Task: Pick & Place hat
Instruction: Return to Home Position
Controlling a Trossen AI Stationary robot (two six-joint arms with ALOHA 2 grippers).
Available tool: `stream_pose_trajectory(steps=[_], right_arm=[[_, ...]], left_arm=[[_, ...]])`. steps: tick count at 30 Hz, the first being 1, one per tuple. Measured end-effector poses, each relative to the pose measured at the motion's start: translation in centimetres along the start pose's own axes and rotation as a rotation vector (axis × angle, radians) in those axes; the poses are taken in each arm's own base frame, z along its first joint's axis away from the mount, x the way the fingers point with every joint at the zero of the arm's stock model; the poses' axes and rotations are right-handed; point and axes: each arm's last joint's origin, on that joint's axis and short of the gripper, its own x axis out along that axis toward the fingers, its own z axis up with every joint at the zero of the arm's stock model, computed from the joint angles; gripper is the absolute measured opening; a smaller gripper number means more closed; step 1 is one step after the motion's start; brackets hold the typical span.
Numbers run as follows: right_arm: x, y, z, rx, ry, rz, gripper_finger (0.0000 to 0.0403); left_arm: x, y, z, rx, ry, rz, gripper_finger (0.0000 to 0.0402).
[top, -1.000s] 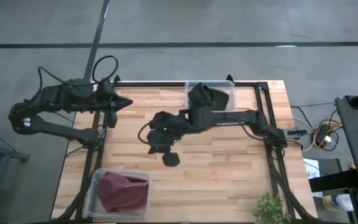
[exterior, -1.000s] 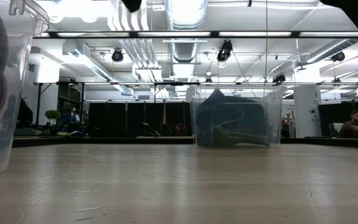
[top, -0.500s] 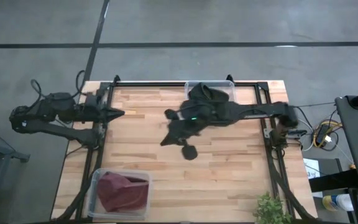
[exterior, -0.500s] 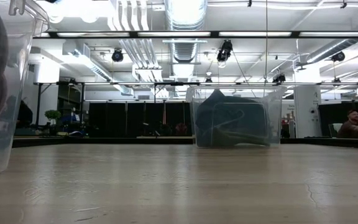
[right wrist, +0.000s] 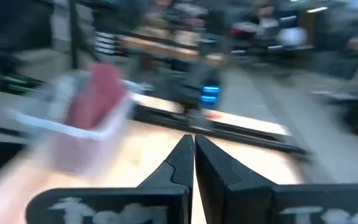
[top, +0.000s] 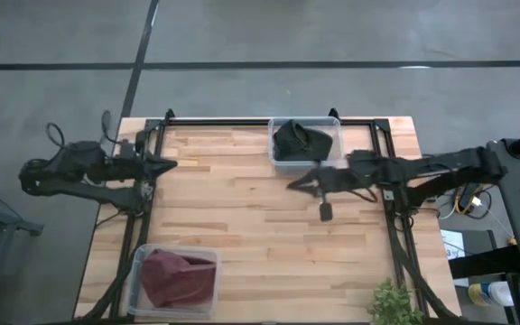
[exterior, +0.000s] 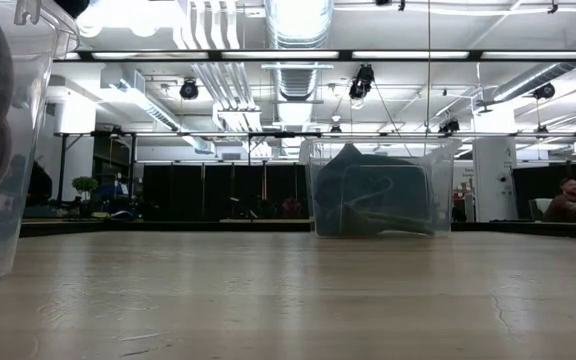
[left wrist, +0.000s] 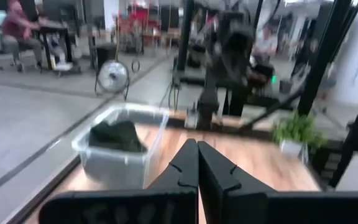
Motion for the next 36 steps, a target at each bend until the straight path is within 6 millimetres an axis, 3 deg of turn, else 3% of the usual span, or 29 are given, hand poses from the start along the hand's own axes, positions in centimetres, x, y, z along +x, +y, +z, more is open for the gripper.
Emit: stream_pose_trajectory(steps=[3, 7, 13, 18, 21, 30, 33, 36], right_arm=[[-2.8, -0.2, -1.3, -0.059, 0.033, -0.136, 0.0008], [-5.7, 0.2, -3.7, 0.019, 0.030, -0.159, 0.0008], [-9.0, 0.7, -6.4, 0.056, -0.065, -0.156, 0.0008], [-11.1, 1.1, -8.8, 0.073, -0.093, -0.158, 0.0008], [-12.0, 1.3, -9.9, 0.069, -0.114, -0.160, 0.0009], [-13.1, 2.0, -13.6, 0.105, -0.126, -0.131, 0.0009], [-13.2, 2.1, -14.6, 0.092, -0.123, -0.130, 0.0009], [-13.2, 2.2, -15.5, 0.069, -0.111, -0.131, 0.0009]], left_arm=[[0.5, 0.0, -1.1, 0.010, 0.048, 0.021, 0.0000], [0.4, 0.1, -1.8, -0.033, 0.088, 0.016, 0.0000], [-1.0, 0.2, -1.9, -0.010, 0.003, -0.074, 0.0000], [-2.1, 0.7, -3.9, -0.013, -0.034, -0.100, 0.0000], [-2.5, 0.8, -5.7, -0.016, -0.037, -0.133, 0.0000], [-3.4, 1.3, -8.5, -0.027, -0.091, -0.168, 0.0000], [-3.3, 1.2, -8.6, -0.038, -0.087, -0.194, 0.0000], [-2.8, 1.4, -8.7, -0.129, -0.095, -0.104, 0.0000]])
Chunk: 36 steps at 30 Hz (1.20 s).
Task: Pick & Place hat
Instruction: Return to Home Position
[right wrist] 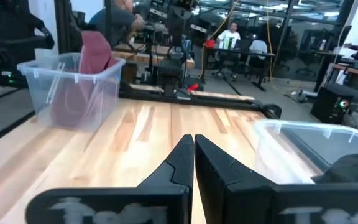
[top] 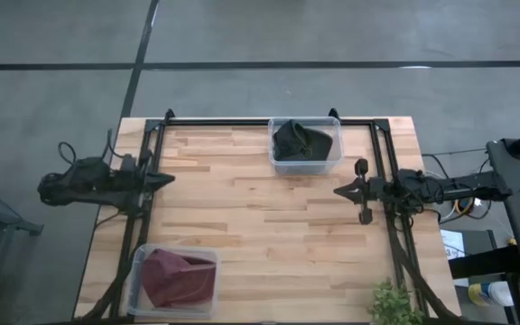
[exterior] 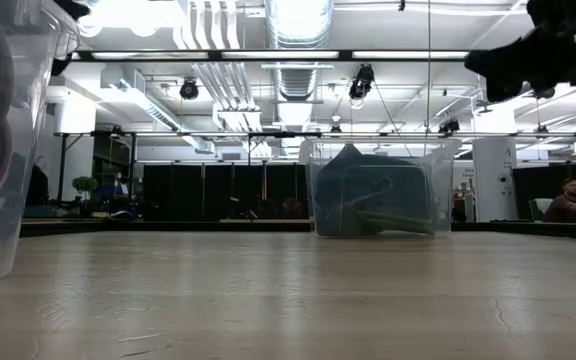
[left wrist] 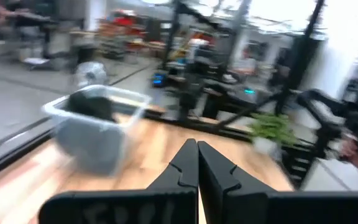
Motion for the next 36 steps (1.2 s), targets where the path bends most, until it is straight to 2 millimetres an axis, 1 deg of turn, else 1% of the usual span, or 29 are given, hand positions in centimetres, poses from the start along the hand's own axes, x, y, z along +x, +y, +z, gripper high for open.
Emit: stream_pose_trajectory(steps=[3, 5, 7, 9, 13, 18, 20, 26, 29, 36], right_arm=[[-0.1, 0.0, -0.6, -0.005, 0.005, -0.009, 0.0009], [-0.1, 0.0, -1.0, -0.008, 0.012, -0.010, 0.0009], [-0.1, 0.1, -1.3, -0.016, 0.023, -0.009, 0.0009], [-0.1, 0.1, -1.4, -0.026, 0.022, -0.008, 0.0009], [-0.1, 0.1, -1.5, -0.004, 0.034, -0.007, 0.0009], [-0.1, 0.1, -2.1, -0.086, 0.091, 0.001, 0.0009], [-0.1, 0.2, -2.4, -0.108, 0.103, 0.003, 0.0009], [-0.1, 0.2, -3.3, -0.115, 0.132, 0.007, 0.0009], [-0.1, 0.3, -3.7, -0.116, 0.145, 0.009, 0.0009], [-0.1, 0.3, -3.8, -0.117, 0.148, 0.009, 0.0009]], left_arm=[[0.4, 0.1, -0.7, 0.012, 0.011, 0.024, 0.0000], [1.0, 0.2, -1.6, 0.053, 0.026, 0.028, 0.0000], [1.6, 0.3, -2.2, 0.106, 0.005, 0.011, 0.0000], [2.0, 0.3, -2.7, 0.127, -0.020, 0.011, 0.0000], [2.9, 0.6, -4.5, 0.169, 0.002, 0.024, 0.0000], [3.2, 0.7, -5.5, 0.207, 0.024, 0.029, 0.0000], [3.3, 0.7, -5.5, 0.206, 0.022, 0.029, 0.0000], [3.4, 0.8, -5.9, 0.163, 0.033, 0.033, 0.0000], [3.5, 1.0, -6.3, 0.159, 0.046, 0.065, 0.0000], [3.8, 1.2, -7.6, 0.166, 0.089, 0.084, 0.0000]])
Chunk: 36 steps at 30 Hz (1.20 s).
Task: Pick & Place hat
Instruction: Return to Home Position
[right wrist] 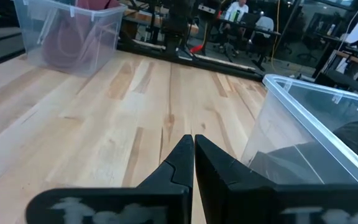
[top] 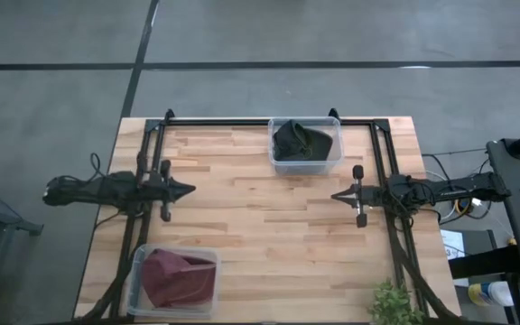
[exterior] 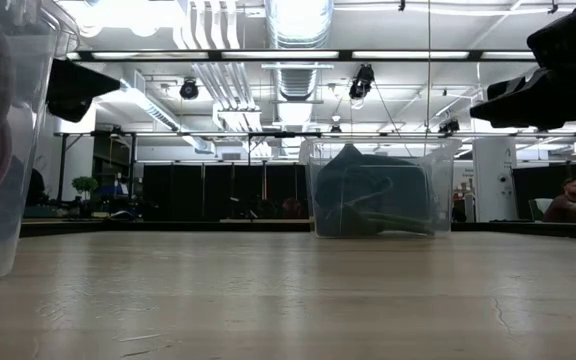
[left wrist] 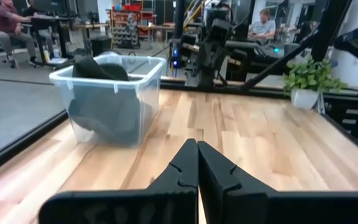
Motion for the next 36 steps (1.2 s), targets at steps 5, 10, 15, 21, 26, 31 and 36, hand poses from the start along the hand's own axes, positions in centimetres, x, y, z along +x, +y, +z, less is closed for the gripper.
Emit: stream_pose_trajectory(steps=[5, 10, 15, 21, 26, 31, 36], right_arm=[[0.0, 0.0, 0.0, -0.001, 0.005, 0.001, 0.0009], [0.0, 0.0, 0.0, -0.001, 0.005, 0.001, 0.0009], [0.0, 0.0, 0.0, -0.001, 0.005, 0.000, 0.0009], [0.0, 0.0, 0.0, -0.001, 0.005, 0.001, 0.0009], [0.0, 0.0, 0.0, -0.001, 0.005, 0.001, 0.0009], [0.0, 0.0, 0.0, -0.001, 0.005, 0.001, 0.0009], [0.0, 0.0, 0.0, -0.001, 0.005, 0.001, 0.0009]], left_arm=[[0.4, 0.0, -1.2, 0.009, 0.038, 0.003, 0.0000], [0.7, 0.0, -1.8, 0.009, 0.042, 0.003, 0.0000], [0.7, 0.0, -1.8, 0.009, 0.041, 0.003, 0.0000], [0.7, 0.0, -1.8, 0.009, 0.042, 0.003, 0.0000], [0.7, 0.0, -1.9, 0.010, 0.044, 0.003, 0.0000], [0.7, 0.0, -1.9, 0.011, 0.046, 0.003, 0.0000], [0.7, -0.1, -1.9, 0.011, 0.047, 0.003, 0.0000]])
